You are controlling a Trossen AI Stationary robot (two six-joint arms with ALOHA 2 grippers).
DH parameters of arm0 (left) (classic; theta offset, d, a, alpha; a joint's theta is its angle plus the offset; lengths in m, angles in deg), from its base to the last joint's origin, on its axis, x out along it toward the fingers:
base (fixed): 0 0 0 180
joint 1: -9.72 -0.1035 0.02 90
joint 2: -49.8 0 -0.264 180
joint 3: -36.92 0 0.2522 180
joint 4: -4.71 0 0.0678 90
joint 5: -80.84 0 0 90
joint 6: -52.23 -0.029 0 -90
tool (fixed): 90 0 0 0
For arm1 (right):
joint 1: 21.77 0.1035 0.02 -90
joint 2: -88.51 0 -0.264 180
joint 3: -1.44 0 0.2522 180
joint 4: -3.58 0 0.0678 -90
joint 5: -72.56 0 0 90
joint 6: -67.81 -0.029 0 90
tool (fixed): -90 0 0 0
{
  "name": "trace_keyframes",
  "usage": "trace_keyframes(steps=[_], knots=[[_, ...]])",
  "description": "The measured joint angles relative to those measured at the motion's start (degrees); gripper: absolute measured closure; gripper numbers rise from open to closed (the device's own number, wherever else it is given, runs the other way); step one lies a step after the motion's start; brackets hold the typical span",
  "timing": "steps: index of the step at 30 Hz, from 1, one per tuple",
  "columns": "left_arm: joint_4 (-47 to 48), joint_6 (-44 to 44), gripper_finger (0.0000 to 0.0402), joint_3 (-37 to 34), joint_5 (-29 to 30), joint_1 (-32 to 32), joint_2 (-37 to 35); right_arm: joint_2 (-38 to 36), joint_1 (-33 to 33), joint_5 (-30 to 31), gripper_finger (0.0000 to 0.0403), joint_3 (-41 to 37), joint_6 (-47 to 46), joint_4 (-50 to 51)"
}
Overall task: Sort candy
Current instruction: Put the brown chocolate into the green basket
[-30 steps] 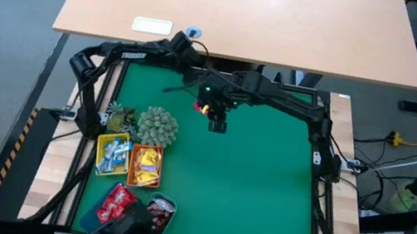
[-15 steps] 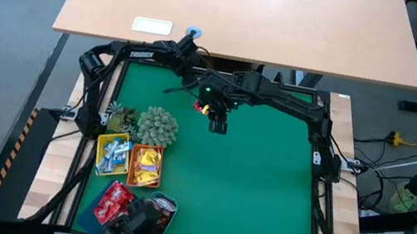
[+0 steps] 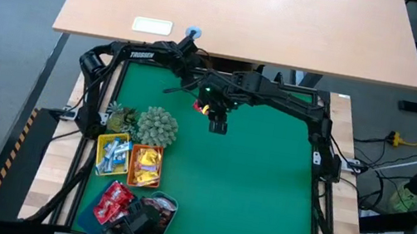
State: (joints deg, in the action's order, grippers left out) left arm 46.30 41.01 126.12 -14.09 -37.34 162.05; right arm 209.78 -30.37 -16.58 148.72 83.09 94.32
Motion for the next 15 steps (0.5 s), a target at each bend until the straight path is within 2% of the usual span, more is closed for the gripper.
trace_keyframes(steps=[15], knots=[[-2.3, 0.1, 0.0247, 0.0, 0.0, 3.2, 0.0, 0.0, 0.0, 0.0, 0.0231, 0.0, 0.0, -0.1]])
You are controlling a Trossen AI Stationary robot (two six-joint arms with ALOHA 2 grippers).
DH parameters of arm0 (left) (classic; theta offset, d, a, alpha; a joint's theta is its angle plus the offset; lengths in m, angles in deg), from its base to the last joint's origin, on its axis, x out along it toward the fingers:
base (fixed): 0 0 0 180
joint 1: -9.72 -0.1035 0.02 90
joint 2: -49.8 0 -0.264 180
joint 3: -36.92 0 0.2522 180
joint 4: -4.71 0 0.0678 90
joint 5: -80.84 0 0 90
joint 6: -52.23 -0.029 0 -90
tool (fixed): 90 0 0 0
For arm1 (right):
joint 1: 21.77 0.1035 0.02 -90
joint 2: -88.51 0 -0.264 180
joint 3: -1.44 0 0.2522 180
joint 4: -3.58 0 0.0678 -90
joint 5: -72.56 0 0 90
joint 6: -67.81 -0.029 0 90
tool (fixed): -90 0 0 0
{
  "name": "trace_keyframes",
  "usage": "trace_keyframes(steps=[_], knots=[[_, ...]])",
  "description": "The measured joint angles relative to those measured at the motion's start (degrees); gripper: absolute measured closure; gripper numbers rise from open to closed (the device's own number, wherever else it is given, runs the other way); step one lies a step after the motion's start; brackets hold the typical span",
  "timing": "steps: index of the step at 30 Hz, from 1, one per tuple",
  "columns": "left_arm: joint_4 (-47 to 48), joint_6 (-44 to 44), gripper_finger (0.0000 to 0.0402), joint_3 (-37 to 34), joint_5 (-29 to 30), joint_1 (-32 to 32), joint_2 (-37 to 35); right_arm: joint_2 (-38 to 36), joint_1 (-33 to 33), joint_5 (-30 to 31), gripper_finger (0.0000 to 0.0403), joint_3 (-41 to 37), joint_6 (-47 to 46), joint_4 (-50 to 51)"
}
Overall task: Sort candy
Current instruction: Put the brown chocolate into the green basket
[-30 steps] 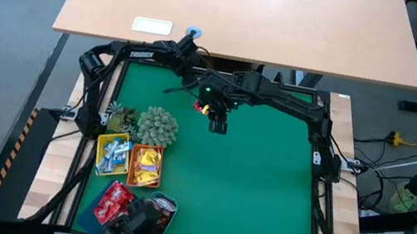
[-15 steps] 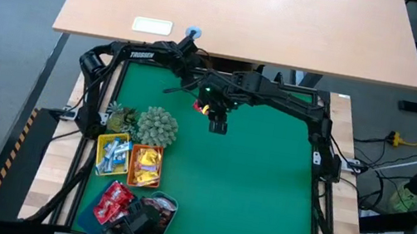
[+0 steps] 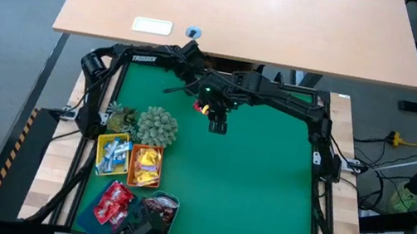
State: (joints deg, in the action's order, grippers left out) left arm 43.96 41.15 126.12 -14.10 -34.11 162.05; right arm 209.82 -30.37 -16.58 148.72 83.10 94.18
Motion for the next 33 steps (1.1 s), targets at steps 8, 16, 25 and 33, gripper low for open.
trace_keyframes(steps=[8, 16, 25, 33], knots=[[2.2, 3.0, 0.0247, 1.5, -0.6, 0.3, 0.0, 0.0, 0.0, 0.0, 0.0231, 0.0, 0.0, 0.0], [2.2, 3.2, 0.0247, 5.3, -0.2, 3.3, -0.2, 0.0, 0.0, 0.0, 0.0231, 0.0, 0.0, 0.2], [2.7, 1.5, 0.0247, 5.4, 7.4, 3.7, 0.3, 0.0, 0.0, 0.0, 0.0231, 0.0, 0.0, 1.3], [4.7, 3.5, 0.0247, 5.4, 6.7, 0.2, 3.6, 0.0, 0.0, -0.5, 0.0231, 0.0, 0.0, 1.3]])
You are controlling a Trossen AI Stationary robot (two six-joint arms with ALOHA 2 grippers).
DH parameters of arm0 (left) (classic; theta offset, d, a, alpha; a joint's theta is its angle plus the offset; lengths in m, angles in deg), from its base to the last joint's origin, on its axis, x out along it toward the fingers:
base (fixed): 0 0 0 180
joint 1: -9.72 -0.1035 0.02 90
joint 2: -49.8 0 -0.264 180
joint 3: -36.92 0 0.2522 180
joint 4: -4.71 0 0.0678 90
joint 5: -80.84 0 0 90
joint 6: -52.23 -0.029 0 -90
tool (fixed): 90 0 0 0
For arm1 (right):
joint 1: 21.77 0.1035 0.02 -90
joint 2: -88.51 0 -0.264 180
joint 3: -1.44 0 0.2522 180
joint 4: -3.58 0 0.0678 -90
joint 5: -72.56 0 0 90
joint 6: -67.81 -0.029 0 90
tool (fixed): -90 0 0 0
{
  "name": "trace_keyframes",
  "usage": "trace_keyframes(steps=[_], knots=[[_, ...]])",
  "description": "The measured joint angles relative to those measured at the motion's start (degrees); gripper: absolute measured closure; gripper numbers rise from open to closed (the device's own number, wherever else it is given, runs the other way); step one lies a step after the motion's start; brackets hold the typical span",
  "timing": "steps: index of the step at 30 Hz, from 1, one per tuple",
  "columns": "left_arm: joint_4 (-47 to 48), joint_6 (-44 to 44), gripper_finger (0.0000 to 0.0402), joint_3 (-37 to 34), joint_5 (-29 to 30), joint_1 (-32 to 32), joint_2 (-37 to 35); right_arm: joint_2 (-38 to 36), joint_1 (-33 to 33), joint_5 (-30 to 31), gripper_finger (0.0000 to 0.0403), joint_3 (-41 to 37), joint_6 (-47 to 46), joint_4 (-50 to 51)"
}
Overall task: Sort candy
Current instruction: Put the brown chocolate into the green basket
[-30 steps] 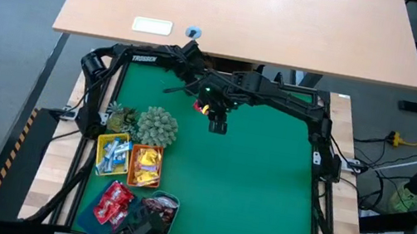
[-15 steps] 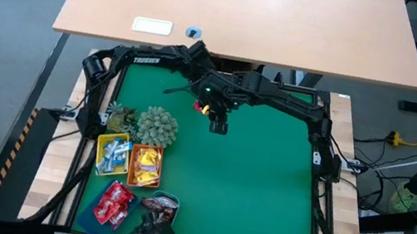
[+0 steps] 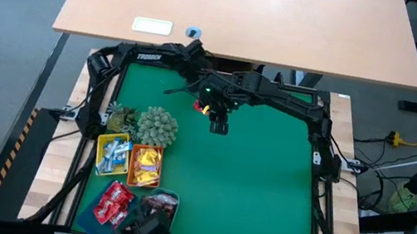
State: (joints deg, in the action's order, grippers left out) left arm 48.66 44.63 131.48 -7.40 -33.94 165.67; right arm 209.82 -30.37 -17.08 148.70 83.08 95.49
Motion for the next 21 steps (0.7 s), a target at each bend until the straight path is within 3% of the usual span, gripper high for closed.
trace_keyframes(steps=[10, 21], knots=[[2.2, -0.5, 0.0251, 0.0, -1.2, -1.2, 0.6, 0.0, 0.0, 0.0, 0.0231, 0.0, 0.0, 0.0], [2.2, -0.5, 0.034, 0.0, -1.3, -1.2, 0.6, 0.0, 0.0, 0.0, 0.0231, 0.0, 0.0, 0.0]])
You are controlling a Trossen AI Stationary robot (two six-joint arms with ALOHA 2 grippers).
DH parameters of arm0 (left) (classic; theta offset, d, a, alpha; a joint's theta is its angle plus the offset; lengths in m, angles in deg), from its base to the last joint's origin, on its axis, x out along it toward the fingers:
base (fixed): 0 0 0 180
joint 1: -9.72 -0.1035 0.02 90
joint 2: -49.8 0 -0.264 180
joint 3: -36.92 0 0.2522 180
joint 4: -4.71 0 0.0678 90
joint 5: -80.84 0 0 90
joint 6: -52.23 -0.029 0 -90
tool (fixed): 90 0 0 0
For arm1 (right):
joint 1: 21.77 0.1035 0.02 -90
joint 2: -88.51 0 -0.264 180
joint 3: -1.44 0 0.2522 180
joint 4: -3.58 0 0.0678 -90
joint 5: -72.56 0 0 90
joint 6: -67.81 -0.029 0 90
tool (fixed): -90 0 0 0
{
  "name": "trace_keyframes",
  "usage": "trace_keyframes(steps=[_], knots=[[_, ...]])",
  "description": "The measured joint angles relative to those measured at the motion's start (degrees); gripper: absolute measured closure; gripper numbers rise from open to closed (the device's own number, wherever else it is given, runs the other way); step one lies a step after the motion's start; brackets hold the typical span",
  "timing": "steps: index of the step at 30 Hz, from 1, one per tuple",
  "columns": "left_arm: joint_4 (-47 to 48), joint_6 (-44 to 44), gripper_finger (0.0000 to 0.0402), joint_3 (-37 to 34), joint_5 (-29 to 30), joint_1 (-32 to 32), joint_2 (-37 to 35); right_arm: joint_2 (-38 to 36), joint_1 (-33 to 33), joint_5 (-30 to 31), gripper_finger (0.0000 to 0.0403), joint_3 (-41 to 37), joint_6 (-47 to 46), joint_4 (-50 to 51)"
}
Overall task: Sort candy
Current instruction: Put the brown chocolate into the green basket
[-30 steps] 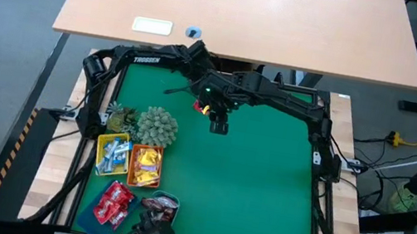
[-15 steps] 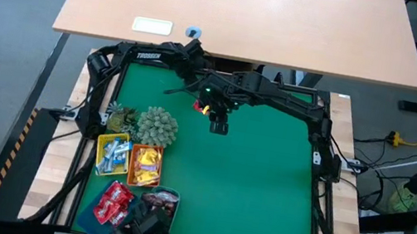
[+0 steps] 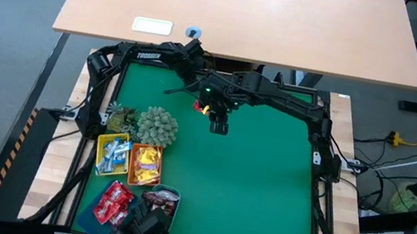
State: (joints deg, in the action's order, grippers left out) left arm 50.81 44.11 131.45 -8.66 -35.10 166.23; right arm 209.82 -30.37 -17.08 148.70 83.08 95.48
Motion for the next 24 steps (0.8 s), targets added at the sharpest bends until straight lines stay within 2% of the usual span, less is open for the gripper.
trace_keyframes(steps=[7, 17, 24], knots=[[0.0, 0.0, 0.0397, 0.0, -1.4, 0.0, 0.0, -0.6, 0.0, 0.0, 0.0231, 0.0, 0.0, 0.4], [0.2, 0.0, 0.0401, 0.0, -2.2, 0.0, -1.5, -2.7, -1.3, 0.1, 0.0231, 0.0, 0.2, 3.1], [0.6, -0.1, 0.0401, 0.0, -9.6, -0.1, -3.8, -3.2, -2.6, 0.1, 0.0231, 0.0, 0.2, 5.7]])
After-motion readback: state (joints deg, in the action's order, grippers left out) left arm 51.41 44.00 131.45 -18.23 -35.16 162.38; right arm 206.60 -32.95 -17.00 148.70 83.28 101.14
